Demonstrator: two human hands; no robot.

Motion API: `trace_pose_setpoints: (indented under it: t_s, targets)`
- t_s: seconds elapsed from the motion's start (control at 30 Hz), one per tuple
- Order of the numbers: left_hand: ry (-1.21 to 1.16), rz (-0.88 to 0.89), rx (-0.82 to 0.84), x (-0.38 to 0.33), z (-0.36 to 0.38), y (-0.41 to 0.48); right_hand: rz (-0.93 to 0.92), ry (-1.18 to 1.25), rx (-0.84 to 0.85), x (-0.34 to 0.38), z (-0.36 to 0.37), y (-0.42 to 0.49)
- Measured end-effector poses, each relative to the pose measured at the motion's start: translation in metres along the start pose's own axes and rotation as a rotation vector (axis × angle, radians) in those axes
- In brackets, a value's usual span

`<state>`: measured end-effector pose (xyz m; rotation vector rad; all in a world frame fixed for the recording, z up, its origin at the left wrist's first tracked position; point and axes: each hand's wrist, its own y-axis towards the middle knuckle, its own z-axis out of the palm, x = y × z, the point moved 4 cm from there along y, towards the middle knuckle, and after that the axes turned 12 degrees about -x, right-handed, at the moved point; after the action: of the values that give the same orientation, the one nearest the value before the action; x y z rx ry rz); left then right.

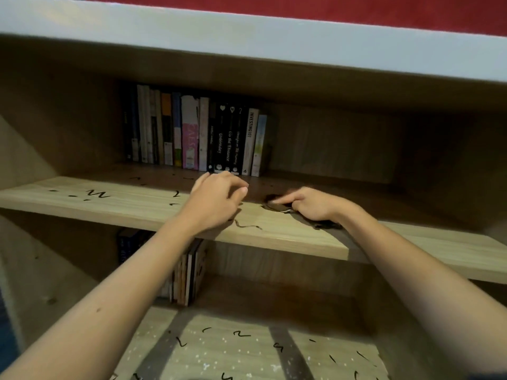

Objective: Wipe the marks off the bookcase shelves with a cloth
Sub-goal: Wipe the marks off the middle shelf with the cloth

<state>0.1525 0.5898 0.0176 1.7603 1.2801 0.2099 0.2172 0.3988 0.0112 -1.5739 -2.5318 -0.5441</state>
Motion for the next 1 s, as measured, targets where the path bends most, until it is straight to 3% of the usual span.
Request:
trace_pose_setpoints:
  t_s: [0.13, 0.27, 0.4, 0.53, 0.67, 0.83, 1.0]
  targets:
    - [0.002, 0.033, -0.09, 0.008, 0.0, -0.009, -0.124, 0.001, -0.073, 0.03, 0.003, -0.042]
    - [-0.073, 0.033, -0.17, 0.01, 0.002, -0.012, -0.116, -0.012, -0.108, 0.042, -0.001, -0.075]
    - [-0.078, 0.029, -0.173, 0.011, -0.001, -0.015, -0.107, -0.058, -0.107, 0.058, 0.002, -0.042]
    - [-0.036, 0.036, -0.148, 0.022, -0.008, -0.017, -0.231, -0.045, -0.111, 0.071, 0.011, -0.061]
    - [0.029, 0.044, -0.165, 0.046, -0.024, -0.019, -0.093, 0.033, -0.127, 0.053, -0.013, -0.071]
    - [0.073, -0.004, -0.146, 0.047, -0.02, -0.017, -0.18, -0.063, -0.21, 0.093, 0.019, -0.054]
    - [0.13, -0.026, -0.151, 0.055, -0.018, -0.018, -0.09, -0.014, -0.241, 0.06, 0.0, -0.074]
